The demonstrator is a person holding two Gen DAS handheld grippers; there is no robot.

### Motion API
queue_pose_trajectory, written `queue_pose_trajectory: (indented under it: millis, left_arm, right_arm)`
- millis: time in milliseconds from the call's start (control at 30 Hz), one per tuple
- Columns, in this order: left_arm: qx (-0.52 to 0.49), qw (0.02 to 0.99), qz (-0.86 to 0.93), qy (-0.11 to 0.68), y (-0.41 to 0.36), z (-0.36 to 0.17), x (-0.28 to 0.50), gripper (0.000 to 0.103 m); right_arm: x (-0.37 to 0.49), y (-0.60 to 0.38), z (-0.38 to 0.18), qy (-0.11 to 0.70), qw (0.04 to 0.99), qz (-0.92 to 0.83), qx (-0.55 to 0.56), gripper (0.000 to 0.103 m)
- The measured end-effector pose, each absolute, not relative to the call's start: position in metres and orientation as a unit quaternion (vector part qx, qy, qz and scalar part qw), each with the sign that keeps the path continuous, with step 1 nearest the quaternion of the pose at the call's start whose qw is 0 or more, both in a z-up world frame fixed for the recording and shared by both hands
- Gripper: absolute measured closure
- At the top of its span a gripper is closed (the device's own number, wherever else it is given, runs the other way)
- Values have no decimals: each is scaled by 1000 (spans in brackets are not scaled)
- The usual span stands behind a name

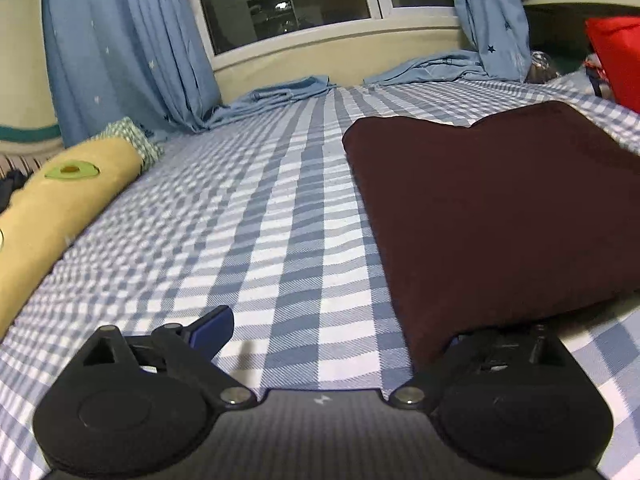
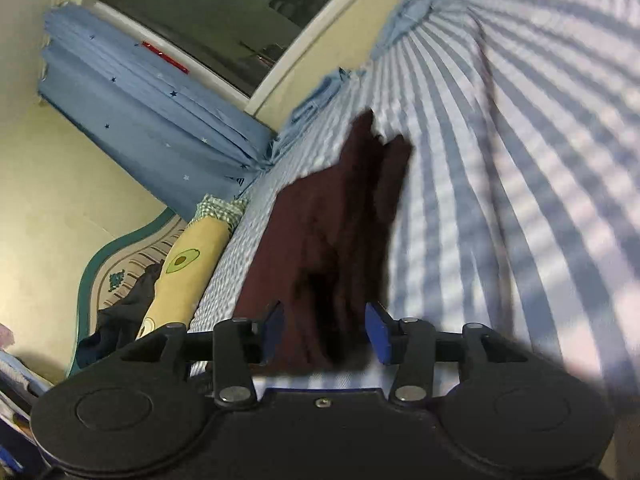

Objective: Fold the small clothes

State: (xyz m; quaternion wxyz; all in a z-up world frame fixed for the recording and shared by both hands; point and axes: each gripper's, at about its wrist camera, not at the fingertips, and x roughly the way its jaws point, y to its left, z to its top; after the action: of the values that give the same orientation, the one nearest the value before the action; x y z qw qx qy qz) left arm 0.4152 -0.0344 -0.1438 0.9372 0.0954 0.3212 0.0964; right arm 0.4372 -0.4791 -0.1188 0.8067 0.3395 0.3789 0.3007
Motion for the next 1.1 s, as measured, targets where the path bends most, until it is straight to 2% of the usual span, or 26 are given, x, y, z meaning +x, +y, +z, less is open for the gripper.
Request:
queue_pose_trajectory:
  millis: [133, 233, 300, 367, 433, 667, 700, 733, 767, 800, 1000, 1100]
  left_arm:
    - [99, 937, 95, 321, -35, -143, 412, 6]
    - [93, 937, 93, 323, -34, -143, 411, 6]
    - [89, 937, 90, 325, -33, -142, 410, 6]
    - [86, 938, 86, 326, -32, -141, 409, 5]
    - [82, 938, 78, 327, -31, -143, 409, 4]
    - [79, 936, 75, 334, -28, -144, 410, 1]
    - [80, 936, 76, 334, -28, -143, 409, 1]
    - [81, 936, 78, 333, -29, -143, 409, 1]
    - [81, 936, 80, 333, -30, -142, 408, 2]
    - [79, 937, 82, 331, -30, -141, 408, 2]
    - [83, 936, 102, 327, -37, -139, 399, 3]
    - [90, 935, 92, 331, -37, -135, 383, 4]
  right_arm:
    - [467, -456, -109, 394, 809, 299, 318, 58]
    - [480, -435, -115, 412, 805, 305, 300, 65]
    - [483, -425, -114, 409, 814, 303, 282, 88]
    - [485, -430, -114, 399, 807, 308, 308, 92]
    - [487, -447, -121, 389, 786, 309, 367, 92]
    - [492, -475, -183, 416, 718, 304, 468, 91]
    - [491, -477, -180, 414, 722, 303, 464, 90]
    - [488, -477, -173, 411, 732, 300, 454, 86]
    - [484, -479, -164, 405, 745, 298, 438, 79]
    - [479, -481, -154, 399, 761, 291, 421, 77]
    - [442, -475, -97, 351, 810, 305, 357, 76]
    - [430, -440, -87, 364, 815, 335, 301, 70]
